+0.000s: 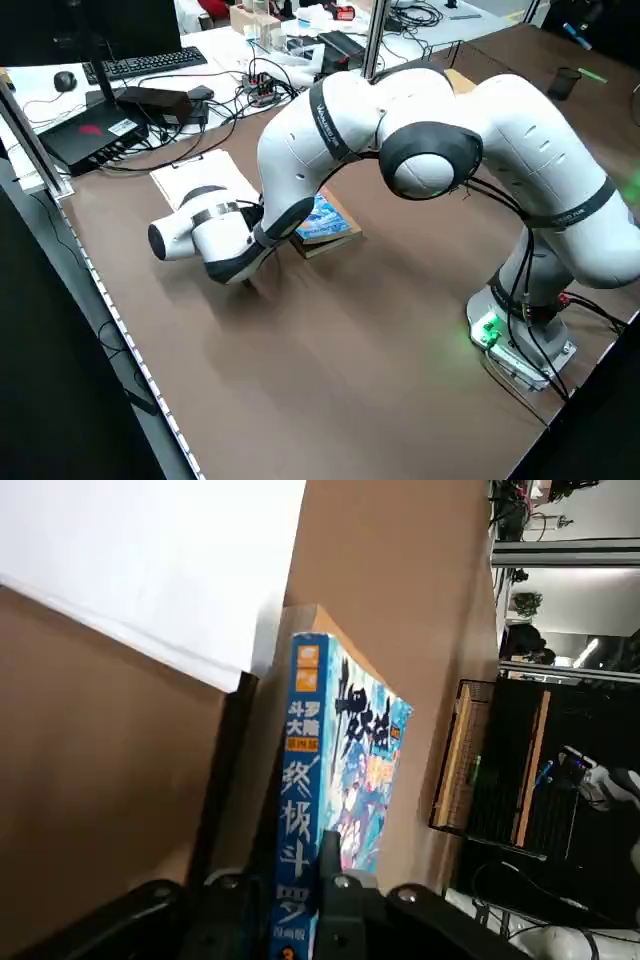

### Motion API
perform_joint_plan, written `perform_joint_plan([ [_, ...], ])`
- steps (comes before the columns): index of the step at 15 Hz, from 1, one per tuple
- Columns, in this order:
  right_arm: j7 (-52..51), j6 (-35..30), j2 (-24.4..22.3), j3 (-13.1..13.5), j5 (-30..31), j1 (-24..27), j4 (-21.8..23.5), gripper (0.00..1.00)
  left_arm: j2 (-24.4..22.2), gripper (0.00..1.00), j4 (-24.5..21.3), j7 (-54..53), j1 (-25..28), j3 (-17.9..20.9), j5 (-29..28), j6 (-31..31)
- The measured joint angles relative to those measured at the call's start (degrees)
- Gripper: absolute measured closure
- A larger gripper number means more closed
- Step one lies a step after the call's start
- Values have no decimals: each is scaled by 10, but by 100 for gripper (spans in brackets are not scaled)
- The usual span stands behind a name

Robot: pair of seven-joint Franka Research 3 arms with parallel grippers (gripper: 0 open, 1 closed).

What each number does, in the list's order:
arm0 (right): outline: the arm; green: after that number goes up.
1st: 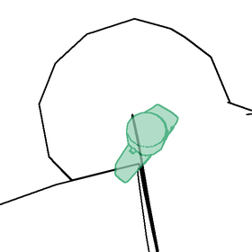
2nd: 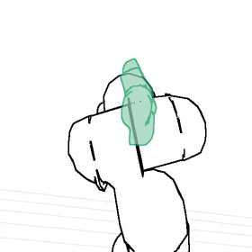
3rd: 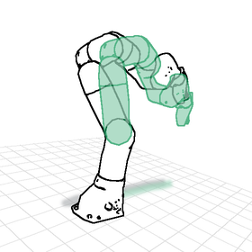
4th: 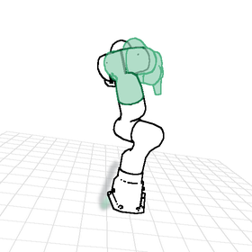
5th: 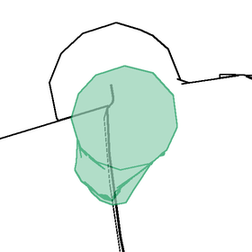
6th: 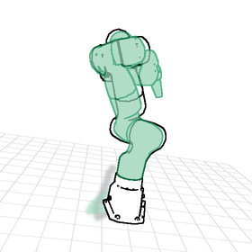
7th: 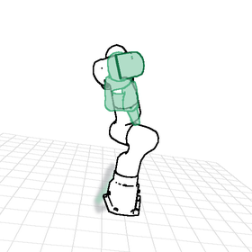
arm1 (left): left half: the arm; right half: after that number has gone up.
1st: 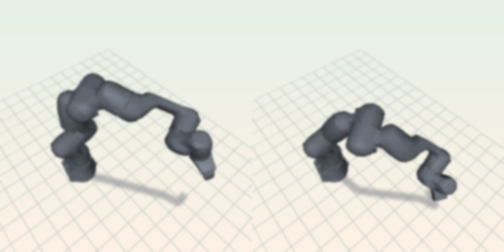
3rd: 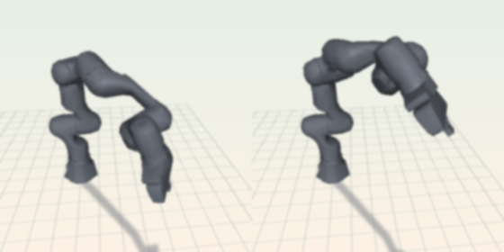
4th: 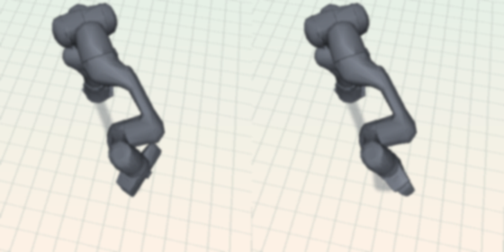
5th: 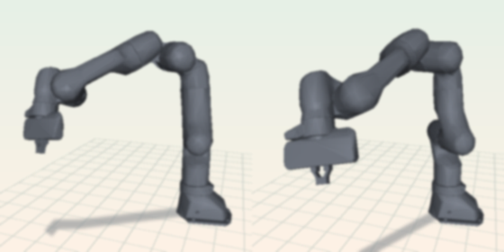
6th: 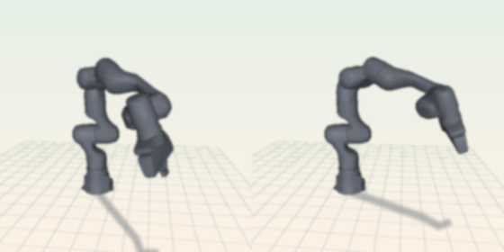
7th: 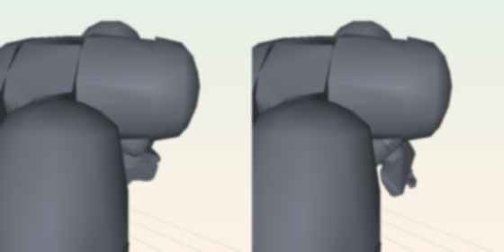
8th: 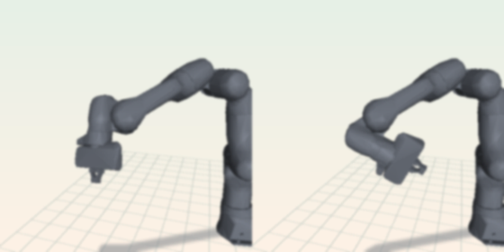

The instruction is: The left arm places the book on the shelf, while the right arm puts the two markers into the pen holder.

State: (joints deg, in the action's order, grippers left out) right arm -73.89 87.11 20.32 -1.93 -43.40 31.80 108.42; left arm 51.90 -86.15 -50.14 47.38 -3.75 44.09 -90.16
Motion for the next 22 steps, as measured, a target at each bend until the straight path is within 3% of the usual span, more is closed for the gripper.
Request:
perform_joint_plan([
  [3,-153,-42,54,1,-42,41,9,83,-9,80,9,2,3,0,0,23],
  [7,-318,-45,153,0,-107,55,9,83,-64,80,20,77,9,-2,0,91],
  [9,-334,-46,169,-1,-115,55,4,83,-97,80,20,113,12,-22,0,120],
  [12,-338,-46,169,-1,-115,55,-9,83,-118,80,17,141,12,-90,0,148],
  [13,-339,-46,169,-1,-115,55,-16,79,-117,80,14,143,11,-120,0,150],
  [15,-339,-46,169,0,-115,56,-27,61,-115,80,5,159,5,-181,0,150],
  [16,-339,-46,169,0,-115,58,-31,58,-114,80,1,175,-3,-208,0,150],
  [18,-338,-47,169,1,-115,61,-40,56,-110,80,-2,193,-39,-239,1,149],
  [19,-320,-47,169,2,-111,63,-51,56,-109,80,-3,198,-93,-243,16,134],
  [22,-242,-54,167,7,-63,66,-87,56,-109,80,-20,209,-153,-250,64,74],
])
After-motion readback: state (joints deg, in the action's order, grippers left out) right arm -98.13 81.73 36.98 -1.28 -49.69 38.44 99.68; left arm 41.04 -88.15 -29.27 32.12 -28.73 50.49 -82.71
